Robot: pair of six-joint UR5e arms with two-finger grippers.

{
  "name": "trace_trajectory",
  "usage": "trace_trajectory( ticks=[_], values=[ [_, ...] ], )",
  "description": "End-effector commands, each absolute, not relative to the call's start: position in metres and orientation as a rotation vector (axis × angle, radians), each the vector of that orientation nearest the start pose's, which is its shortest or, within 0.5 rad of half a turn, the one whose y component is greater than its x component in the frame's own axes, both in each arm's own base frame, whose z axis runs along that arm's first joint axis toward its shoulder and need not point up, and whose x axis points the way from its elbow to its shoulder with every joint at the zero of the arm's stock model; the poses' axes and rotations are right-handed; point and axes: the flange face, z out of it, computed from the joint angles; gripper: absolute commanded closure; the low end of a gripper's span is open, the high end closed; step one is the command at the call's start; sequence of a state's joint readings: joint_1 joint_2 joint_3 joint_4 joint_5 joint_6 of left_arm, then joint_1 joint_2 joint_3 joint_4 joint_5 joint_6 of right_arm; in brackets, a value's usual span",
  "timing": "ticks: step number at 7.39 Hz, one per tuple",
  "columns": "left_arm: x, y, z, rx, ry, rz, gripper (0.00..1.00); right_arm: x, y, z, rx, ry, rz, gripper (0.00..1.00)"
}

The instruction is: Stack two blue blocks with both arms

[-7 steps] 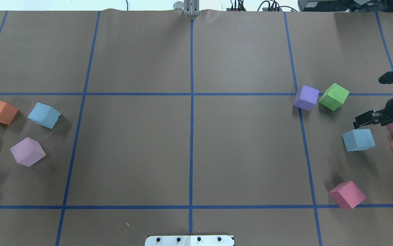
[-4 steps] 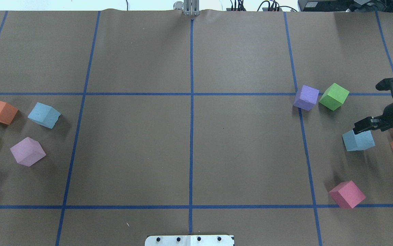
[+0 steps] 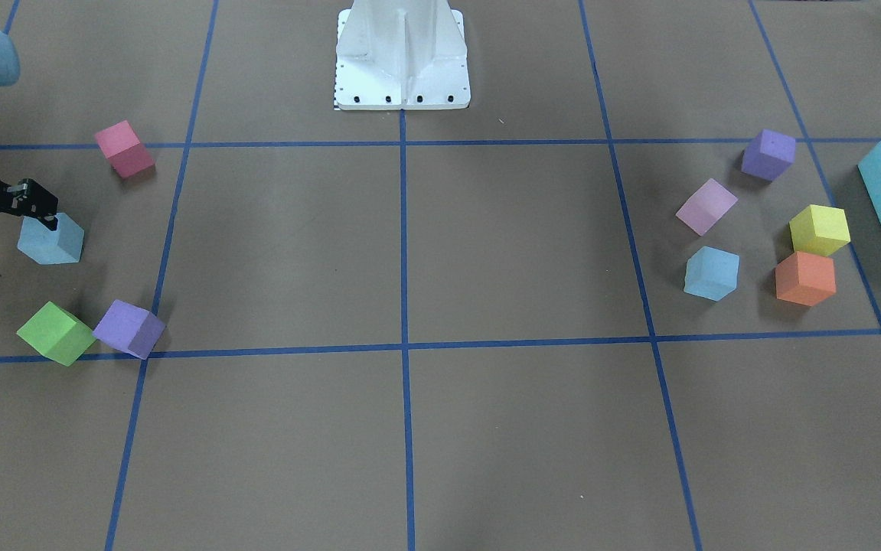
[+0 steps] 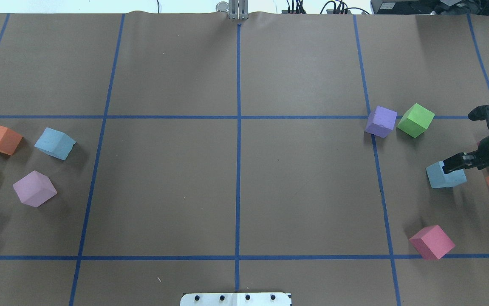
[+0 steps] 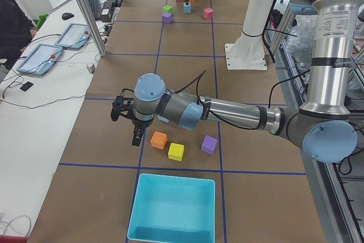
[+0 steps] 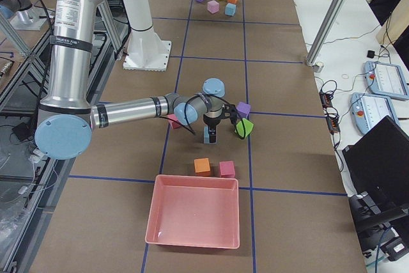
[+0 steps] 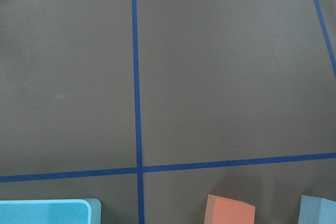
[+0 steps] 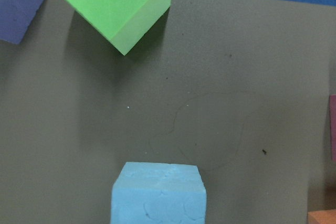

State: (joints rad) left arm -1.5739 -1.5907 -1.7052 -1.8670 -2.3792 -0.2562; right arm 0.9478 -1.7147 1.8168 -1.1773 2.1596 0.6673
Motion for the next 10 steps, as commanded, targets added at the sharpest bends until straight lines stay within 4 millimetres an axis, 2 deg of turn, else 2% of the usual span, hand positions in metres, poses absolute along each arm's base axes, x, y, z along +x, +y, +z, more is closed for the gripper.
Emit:
trace_trajectory(
  ticks=[1, 3, 5, 6, 7, 9, 10],
  values=[
    [-0.063, -0.516, 0.546, 0.32, 0.841, -0.06, 0.02, -0.214, -0.416, 0.566, 0.032, -0.753, -0.111, 0.0],
    [-0.063, -0.516, 0.547, 0.319, 0.84, -0.061, 0.02, -0.221, -0.414, 0.581, 0.042, -0.724, -0.119, 0.0],
    [-0.063, -0.515, 0.546, 0.32, 0.841, -0.06, 0.02, -0.224, -0.414, 0.615, 0.064, -0.74, -0.13, 0.0],
    [-0.063, -0.515, 0.545, 0.322, 0.841, -0.059, 0.02, -0.227, -0.414, 0.615, 0.065, -0.747, -0.126, 0.0],
    [-0.063, -0.514, 0.545, 0.322, 0.841, -0.059, 0.02, -0.229, -0.416, 0.61, 0.068, -0.753, -0.123, 0.09],
    [-0.063, -0.514, 0.547, 0.319, 0.84, -0.061, 0.02, -0.23, -0.415, 0.604, 0.053, -0.769, -0.092, 0.69],
    [-0.063, -0.514, 0.548, 0.318, 0.84, -0.061, 0.02, -0.23, -0.415, 0.596, 0.062, -0.779, -0.096, 0.74]
  ],
)
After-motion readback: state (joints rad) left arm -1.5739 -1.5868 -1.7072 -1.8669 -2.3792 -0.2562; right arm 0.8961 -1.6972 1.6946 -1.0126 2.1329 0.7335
